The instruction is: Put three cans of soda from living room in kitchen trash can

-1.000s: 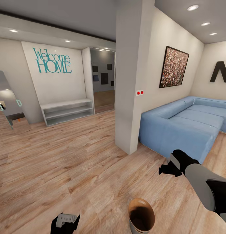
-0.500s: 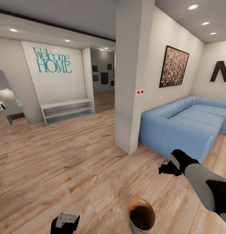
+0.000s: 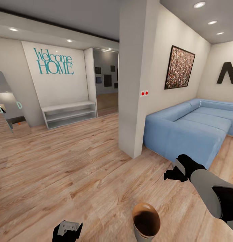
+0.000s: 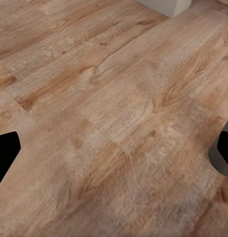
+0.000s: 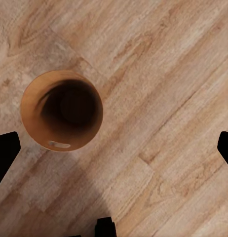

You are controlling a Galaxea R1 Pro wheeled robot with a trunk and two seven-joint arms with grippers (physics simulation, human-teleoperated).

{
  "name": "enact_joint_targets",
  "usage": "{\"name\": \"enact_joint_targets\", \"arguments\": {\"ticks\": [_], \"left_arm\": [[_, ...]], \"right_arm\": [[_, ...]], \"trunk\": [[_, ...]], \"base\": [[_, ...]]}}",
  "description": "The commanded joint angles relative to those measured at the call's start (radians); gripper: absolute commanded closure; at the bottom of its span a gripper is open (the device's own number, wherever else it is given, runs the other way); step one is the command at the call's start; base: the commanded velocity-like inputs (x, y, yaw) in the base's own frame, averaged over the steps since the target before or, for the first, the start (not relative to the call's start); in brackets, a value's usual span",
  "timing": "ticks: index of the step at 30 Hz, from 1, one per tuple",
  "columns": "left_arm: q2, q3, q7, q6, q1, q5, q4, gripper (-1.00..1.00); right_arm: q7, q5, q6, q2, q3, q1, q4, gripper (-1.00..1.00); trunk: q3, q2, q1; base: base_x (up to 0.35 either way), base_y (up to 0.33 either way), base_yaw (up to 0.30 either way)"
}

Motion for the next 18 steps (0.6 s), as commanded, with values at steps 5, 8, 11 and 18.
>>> {"name": "enact_joint_targets", "arguments": {"ticks": [5, 8, 11, 18], "left_arm": [[0.000, -0.001, -0.001, 0.000, 0.000, -0.001, 0.000, -1.00], [0.001, -0.001, -0.001, 0.002, 0.000, -0.001, 0.000, -1.00], [0.001, 0.000, -0.001, 0.003, 0.000, -0.001, 0.001, -1.00], [0.001, -0.001, -0.001, 0.003, 0.000, -0.001, 0.001, -1.00]], "right_arm": [[0.000, 0.000, 0.000, 0.001, 0.000, 0.001, 0.000, -1.00], [0.000, 0.000, -0.007, 0.001, -0.001, 0.001, 0.000, -1.00], [0.000, 0.000, -0.019, 0.002, -0.001, 0.001, 0.000, -1.00], [0.002, 0.000, -0.032, 0.002, -0.001, 0.001, 0.001, -1.00]], "trunk": [[-0.016, -0.035, 0.019], [-0.025, -0.056, 0.031], [-0.035, -0.077, 0.042], [-0.056, -0.126, 0.069]], "base": [[0.000, 0.000, 0.000], [0.000, 0.000, 0.000], [0.000, 0.000, 0.000], [0.000, 0.000, 0.000]]}}
